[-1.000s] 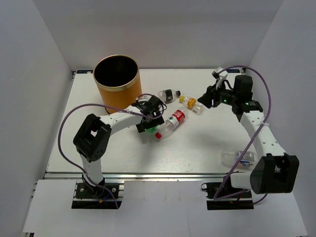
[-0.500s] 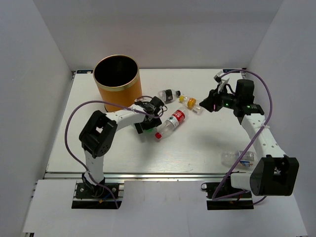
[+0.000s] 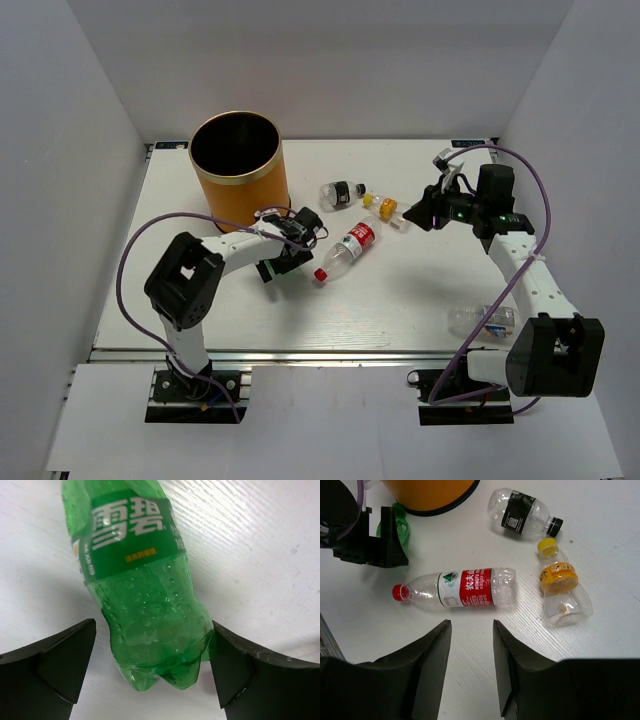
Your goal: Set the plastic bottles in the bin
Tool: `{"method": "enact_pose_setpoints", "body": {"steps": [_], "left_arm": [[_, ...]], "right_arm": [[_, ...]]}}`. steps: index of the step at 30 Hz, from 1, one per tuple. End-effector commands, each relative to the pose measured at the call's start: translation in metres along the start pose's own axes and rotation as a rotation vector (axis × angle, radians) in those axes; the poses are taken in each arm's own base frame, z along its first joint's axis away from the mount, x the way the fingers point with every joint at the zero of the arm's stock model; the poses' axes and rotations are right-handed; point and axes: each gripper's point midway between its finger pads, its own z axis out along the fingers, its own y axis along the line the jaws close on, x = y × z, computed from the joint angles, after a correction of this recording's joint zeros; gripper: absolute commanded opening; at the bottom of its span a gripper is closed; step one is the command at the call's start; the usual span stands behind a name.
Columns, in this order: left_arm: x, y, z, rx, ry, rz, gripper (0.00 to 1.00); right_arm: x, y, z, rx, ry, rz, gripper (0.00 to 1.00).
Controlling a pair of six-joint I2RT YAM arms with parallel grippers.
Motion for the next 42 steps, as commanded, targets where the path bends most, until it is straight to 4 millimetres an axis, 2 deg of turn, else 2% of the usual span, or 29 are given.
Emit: {"method": "enact_pose_setpoints", "body": {"steps": [1,4,10,14,19,26,31,33,34,37,39,40,42], "left_arm": [[-0.021,0.008,-0.014,-0.006,-0.075,-0.060,1.00],[-0.016,0.020,-0.022,-0.003,-0.074,-0.060,1.00],[-0.008,0.052,-0.021,-0.036,-0.073,-0.078,1.00],[-0.015,0.054,-0.022,-0.039,-0.095,-0.091,1.00],[-0.011,0.067,-0.003,-0.101,-0.095,-0.060,1.00],[-0.012,0.070,0.018,-0.102,-0.079,0.045,0.97],[-0.021,0.053,0.025,-0.072,-0.084,0.125,0.84],[-0.025,0.049,0.027,-0.064,-0.081,0.132,0.72],[-0.028,0.046,0.025,-0.056,-0.086,0.154,0.62],[-0.027,0.037,0.025,-0.010,-0.075,0.179,0.41],[-0.024,0.032,0.023,0.014,-0.069,0.220,0.33],[-0.022,0.031,0.023,0.022,-0.058,0.220,0.25],[-0.017,0.030,0.023,0.040,-0.057,0.255,0.18]], "right_arm": [[-0.007,0.004,-0.004,-0.018,-0.021,-0.029,0.44],[-0.005,0.004,-0.004,-0.013,-0.017,-0.030,0.44],[-0.003,0.006,-0.003,-0.029,-0.026,-0.022,0.44],[-0.005,0.007,-0.002,-0.036,-0.030,-0.018,0.44],[-0.008,0.006,-0.004,-0.030,-0.030,-0.026,0.44],[-0.003,0.010,-0.007,-0.030,-0.023,-0.018,0.44],[-0.003,0.011,-0.007,-0.032,-0.026,-0.014,0.44],[-0.003,0.011,-0.008,-0.032,-0.029,-0.013,0.44],[-0.002,0.012,-0.007,-0.035,-0.024,-0.009,0.44],[-0.003,0.011,-0.008,-0.032,-0.028,-0.013,0.44],[-0.003,0.014,-0.008,-0.037,-0.032,-0.014,0.44],[-0.001,0.013,-0.007,-0.035,-0.026,-0.008,0.44],[0.001,0.013,-0.007,-0.036,-0.028,-0.004,0.44]]}}
